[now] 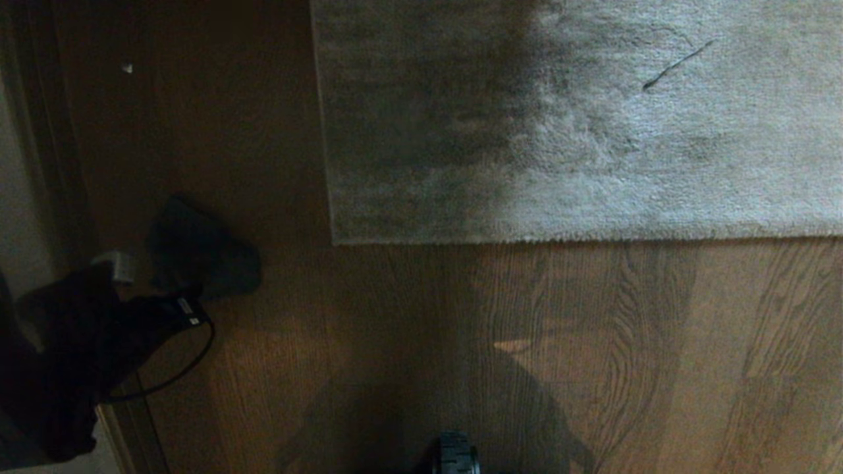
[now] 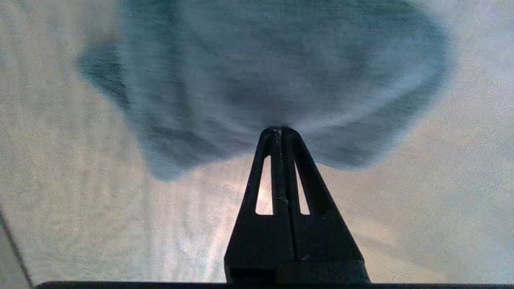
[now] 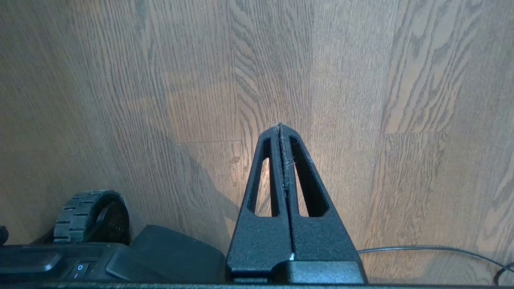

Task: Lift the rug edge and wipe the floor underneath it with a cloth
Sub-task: Pick up the rag

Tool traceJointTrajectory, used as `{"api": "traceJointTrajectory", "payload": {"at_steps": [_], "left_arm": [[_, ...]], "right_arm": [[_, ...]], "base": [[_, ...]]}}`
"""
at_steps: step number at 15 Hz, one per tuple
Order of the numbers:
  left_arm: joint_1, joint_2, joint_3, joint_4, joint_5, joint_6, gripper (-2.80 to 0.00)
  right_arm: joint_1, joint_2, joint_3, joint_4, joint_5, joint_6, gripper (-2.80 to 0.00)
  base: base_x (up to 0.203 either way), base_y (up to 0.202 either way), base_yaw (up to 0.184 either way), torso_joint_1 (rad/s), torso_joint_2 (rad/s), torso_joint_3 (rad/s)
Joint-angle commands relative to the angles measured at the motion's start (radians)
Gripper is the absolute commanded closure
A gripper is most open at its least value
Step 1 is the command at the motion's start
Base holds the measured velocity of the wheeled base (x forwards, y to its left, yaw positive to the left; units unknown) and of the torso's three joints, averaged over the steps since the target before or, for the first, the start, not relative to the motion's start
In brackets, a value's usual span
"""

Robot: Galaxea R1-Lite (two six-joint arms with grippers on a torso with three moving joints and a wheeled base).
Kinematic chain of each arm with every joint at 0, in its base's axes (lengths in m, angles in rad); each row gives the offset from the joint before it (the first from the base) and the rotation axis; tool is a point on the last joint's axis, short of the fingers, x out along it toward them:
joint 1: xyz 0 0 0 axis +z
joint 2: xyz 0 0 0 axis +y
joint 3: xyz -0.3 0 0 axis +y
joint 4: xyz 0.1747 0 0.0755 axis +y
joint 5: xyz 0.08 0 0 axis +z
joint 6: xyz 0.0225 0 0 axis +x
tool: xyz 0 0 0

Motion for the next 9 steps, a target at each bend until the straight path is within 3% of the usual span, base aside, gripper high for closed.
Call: {"api": "traceJointTrajectory", "payload": {"at_steps": [1, 7, 8, 9], "left_arm": [[-0.025, -0.056, 0.035, -0.001, 0.001, -0.002, 0.0], [-0.075, -0.113, 0.094, 0.005, 0.001, -0.002, 0.0], [-0.085, -0.115, 0.104, 0.004, 0.003, -0.002, -2.8], [-0.087, -0.115, 0.11, 0.004, 0.003, -0.001, -2.8]], "right_arm": [[0.001, 0.0, 0.0, 0.0, 0.001, 0.0, 0.0], [0.0, 0.0, 0.0, 0.0, 0.0, 0.0, 0.0], [0.0, 0.001, 0.0, 0.0, 0.0, 0.0, 0.0], [0.0, 0.0, 0.0, 0.0, 0.0, 0.0, 0.0]], "base": [[0.0, 0.0, 0.0, 0.0, 0.0, 0.0], [0.0, 0.0, 0.0, 0.0, 0.0, 0.0], [0.0, 0.0, 0.0, 0.0, 0.0, 0.0], [0.0, 0.0, 0.0, 0.0, 0.0, 0.0]]}}
